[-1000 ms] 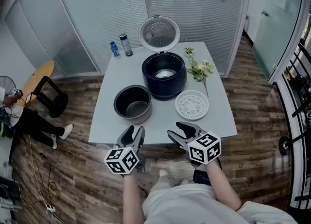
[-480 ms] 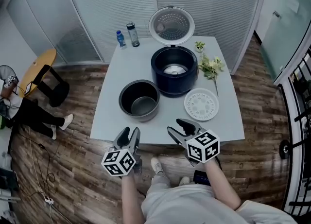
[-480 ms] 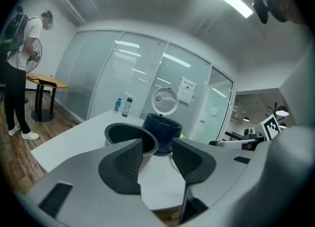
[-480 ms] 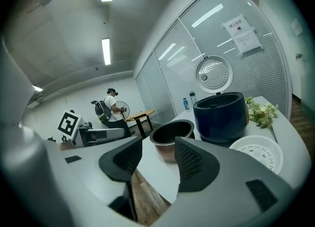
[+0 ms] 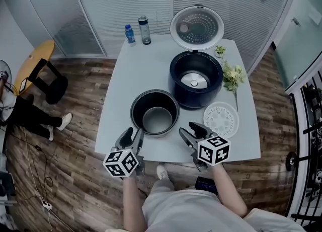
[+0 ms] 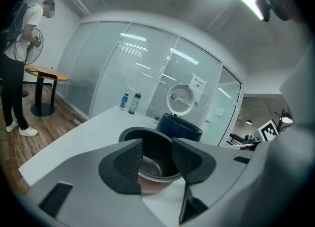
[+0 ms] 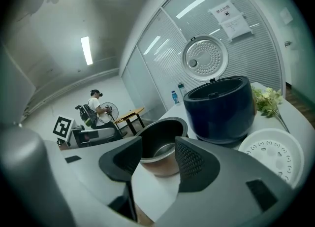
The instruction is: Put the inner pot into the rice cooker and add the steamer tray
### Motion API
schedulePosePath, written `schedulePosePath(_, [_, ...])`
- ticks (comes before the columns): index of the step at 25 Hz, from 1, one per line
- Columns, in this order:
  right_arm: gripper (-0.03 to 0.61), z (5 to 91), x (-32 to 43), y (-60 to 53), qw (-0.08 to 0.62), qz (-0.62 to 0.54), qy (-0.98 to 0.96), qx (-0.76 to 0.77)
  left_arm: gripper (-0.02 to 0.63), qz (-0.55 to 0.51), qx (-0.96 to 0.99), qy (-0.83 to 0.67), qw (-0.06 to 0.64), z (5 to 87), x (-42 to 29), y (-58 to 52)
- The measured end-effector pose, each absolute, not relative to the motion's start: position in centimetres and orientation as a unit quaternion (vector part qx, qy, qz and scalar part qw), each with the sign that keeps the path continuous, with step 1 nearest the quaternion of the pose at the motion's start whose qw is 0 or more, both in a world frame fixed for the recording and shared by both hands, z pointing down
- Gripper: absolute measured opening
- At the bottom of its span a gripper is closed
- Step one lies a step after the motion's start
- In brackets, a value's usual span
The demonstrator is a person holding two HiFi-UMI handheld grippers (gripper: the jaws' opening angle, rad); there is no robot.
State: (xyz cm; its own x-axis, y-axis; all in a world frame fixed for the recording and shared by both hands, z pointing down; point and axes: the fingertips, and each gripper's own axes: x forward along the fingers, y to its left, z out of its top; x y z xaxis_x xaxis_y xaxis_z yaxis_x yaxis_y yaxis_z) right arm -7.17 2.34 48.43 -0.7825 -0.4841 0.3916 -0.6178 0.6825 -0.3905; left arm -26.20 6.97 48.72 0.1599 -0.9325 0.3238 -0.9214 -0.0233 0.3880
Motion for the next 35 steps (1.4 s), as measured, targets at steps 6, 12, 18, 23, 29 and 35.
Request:
schedulePosePath(6, [0.204,50.0,-10.0,-0.3,0.149,0.268,-0.898,0.314,0.192,-0.007,0.711,-0.644,0.283,50.3,-29.4,3.9])
schedulePosePath(12, [0.204,52.1,-10.7,-1.5,0.160,0.288,-0.882,0.336,0.192,0.004,0.712,-0.633,0.305,52.6,-31.2,2.1])
schedulePosePath(18, [0.204,53.5,-11.0,-2.2,0.156,0.308,-0.866,0.361,0.192,0.014,0.714,-0.622,0.321,54.5,-32.9,0.7])
schedulePosePath(23, [0.204,54.1,-11.1,-2.8,0.146,0.323,-0.854,0.380,0.192,0.027,0.723,-0.608,0.325,55.2,-33.4,-1.1])
schedulePosePath(29, [0.204,54.9,-11.4,-2.9,0.150,0.323,-0.845,0.400,0.189,0.041,0.726,-0.600,0.333,56.4,-33.5,-2.5])
schedulePosePath(35, [0.204,56.0,-11.0,-3.4,0.148,0.335,-0.834,0.412,0.173,0.046,0.730,-0.589,0.344,57.4,-33.1,-3.6])
